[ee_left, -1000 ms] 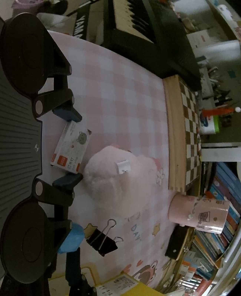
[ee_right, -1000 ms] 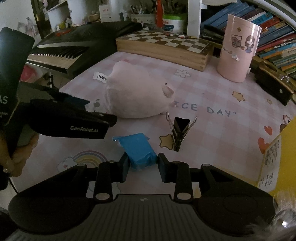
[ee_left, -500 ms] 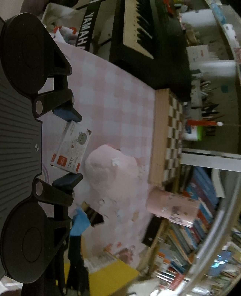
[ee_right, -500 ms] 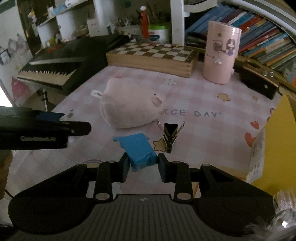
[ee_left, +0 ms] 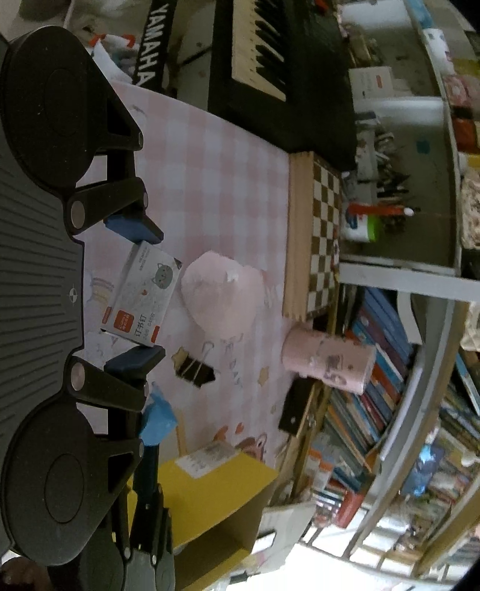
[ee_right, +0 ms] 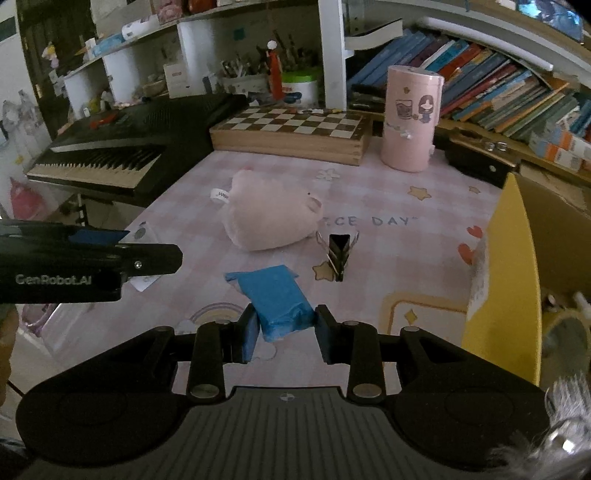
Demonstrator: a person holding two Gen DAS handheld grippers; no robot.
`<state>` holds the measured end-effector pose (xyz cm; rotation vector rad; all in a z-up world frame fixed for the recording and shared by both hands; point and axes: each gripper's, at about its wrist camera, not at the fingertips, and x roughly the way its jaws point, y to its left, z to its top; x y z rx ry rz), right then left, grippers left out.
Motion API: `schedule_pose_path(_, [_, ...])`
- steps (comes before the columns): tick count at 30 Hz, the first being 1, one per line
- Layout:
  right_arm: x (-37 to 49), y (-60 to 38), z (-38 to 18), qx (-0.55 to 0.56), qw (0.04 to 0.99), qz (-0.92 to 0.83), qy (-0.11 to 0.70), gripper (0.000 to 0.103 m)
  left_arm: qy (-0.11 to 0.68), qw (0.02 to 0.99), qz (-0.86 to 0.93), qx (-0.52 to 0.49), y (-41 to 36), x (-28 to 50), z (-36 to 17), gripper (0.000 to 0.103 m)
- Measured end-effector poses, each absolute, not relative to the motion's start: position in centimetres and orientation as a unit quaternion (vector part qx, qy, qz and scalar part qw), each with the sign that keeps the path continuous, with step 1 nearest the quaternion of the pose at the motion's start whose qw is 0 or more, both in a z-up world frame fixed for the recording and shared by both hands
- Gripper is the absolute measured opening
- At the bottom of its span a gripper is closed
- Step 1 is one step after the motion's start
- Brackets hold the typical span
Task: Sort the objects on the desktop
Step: 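Grasp the blue sponge with the right tool while the left tool grasps the small white box, then lift and carry the sponge and white box in both tools toward the yellow box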
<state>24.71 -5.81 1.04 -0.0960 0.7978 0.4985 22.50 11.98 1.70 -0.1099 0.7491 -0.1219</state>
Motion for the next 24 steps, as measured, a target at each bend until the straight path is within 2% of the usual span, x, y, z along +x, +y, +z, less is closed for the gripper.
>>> schedule_pose_path(24, [13.0, -4.2, 1.2, -0.033, 0.901, 0.196, 0.384, 0.030, 0.352, 0.927, -0.118, -0.046, 13.6, 12.3, 2.7, 0.059])
